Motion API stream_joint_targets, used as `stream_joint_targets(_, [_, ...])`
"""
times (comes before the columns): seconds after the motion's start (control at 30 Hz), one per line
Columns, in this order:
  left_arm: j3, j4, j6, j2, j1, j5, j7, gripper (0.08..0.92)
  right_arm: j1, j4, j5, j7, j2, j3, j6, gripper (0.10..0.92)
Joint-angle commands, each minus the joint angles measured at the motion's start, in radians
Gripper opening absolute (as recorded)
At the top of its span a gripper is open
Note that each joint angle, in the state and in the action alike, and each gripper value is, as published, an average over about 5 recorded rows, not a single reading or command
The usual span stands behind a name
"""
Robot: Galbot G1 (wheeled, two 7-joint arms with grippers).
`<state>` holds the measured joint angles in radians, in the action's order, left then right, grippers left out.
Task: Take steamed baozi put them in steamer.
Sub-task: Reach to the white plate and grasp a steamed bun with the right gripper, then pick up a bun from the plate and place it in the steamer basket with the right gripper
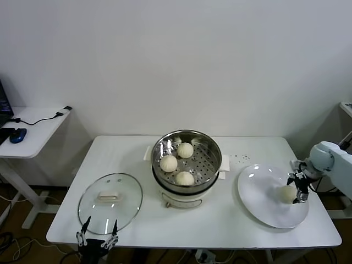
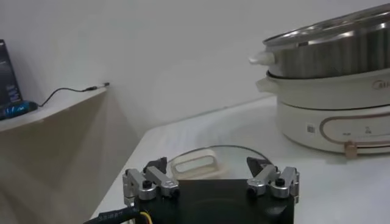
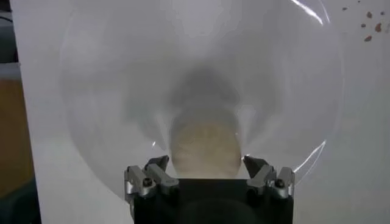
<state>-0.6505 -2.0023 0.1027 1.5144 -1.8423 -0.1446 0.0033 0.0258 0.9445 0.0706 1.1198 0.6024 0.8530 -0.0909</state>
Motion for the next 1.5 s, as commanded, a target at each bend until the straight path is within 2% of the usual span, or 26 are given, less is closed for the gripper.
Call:
stream_joint_targets(0.03, [-0.001, 0.005, 0.001, -0.001, 0.001, -0.002, -0.001, 0.823, 0.026, -0.052, 0.037, 0.003, 0.043, -0.029, 0.01, 0.82])
stream_joint_targets(0.13, [-0.001, 0.005, 0.002, -0.002, 0.002, -0.003, -0.001, 0.823, 0.024, -0.052, 0.031, 0.006, 0.043, -0.029, 0.012, 0.787])
stream_joint_targets(0.4, [-0.001, 0.007, 0.004, -0.004, 0.0, -0.003, -0.001, 0.823, 0.013, -0.035, -0.008, 0.01, 0.03, -0.012, 0.005, 0.627])
stream_joint_targets(0.63, [0.0, 0.014, 0.008, -0.005, 0.0, 0.0, -0.002, 0.823, -0.016, -0.005, -0.074, 0.007, 0.003, 0.016, -0.011, 0.59])
stream_joint_targets(0.8, [0.005, 0.013, 0.006, -0.008, 0.003, 0.003, -0.003, 0.823, -0.176, 0.034, -0.215, 0.002, -0.012, 0.12, -0.045, 0.583])
stream_joint_targets(0.93, [0.012, 0.01, 0.002, -0.01, 0.008, 0.005, -0.007, 0.823, -0.449, 0.038, -0.412, -0.011, 0.034, 0.344, -0.084, 0.578])
stream_joint_targets(1.2, [0.034, 0.007, -0.003, -0.026, 0.017, 0.018, -0.015, 0.823, -0.876, 0.115, -0.758, -0.034, 0.225, 0.705, -0.159, 0.577])
stream_joint_targets(1.37, [0.061, 0.007, -0.004, -0.039, 0.03, 0.017, -0.015, 0.823, -0.976, 0.174, -0.92, -0.064, 0.344, 0.803, -0.2, 0.577])
stream_joint_targets(1.5, [0.08, 0.008, -0.002, -0.042, 0.038, 0.013, -0.014, 0.823, -0.997, 0.189, -0.991, -0.098, 0.432, 0.84, -0.226, 0.578])
